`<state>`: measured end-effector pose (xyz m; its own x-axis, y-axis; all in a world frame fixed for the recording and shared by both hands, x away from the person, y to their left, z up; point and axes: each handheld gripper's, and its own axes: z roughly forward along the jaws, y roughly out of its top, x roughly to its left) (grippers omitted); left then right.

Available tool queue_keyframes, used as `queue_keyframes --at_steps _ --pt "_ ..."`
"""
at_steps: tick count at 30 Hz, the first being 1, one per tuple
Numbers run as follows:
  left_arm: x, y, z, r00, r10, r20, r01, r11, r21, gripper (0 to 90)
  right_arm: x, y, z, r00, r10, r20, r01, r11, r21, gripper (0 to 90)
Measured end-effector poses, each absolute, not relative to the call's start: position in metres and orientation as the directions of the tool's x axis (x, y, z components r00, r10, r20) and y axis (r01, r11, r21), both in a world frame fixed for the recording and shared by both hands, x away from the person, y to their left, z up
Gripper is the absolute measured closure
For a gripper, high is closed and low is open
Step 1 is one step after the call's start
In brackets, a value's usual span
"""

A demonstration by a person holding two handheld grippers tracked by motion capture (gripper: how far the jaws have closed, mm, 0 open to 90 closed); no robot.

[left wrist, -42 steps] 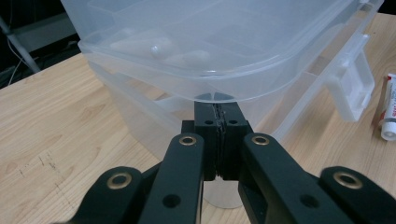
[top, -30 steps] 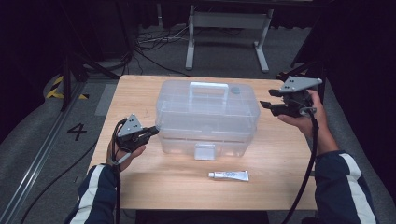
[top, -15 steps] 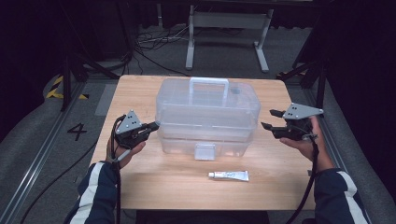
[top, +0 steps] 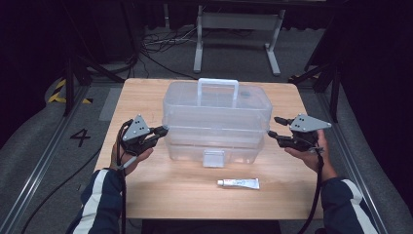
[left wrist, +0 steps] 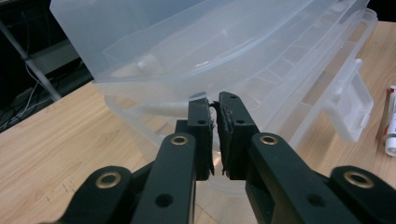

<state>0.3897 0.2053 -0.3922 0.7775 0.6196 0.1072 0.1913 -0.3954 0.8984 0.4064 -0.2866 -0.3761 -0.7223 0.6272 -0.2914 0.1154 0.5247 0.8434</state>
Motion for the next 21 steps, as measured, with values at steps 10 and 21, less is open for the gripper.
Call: queue_keyframes --at_steps 10,21 --pt "0.379 0.206 -0.393 0.796 0.597 0.101 0.194 -0.409 0.892 72.8 0.403 -0.284 -0.376 -0.700 0.631 -0.336 0.060 0.520 0.852 59.2" --pt "0.368 0.194 -0.396 0.828 0.550 0.112 0.183 -0.453 0.872 74.0 0.403 -0.281 -0.375 -0.652 0.656 -0.380 -0.026 0.482 0.876 61.0"
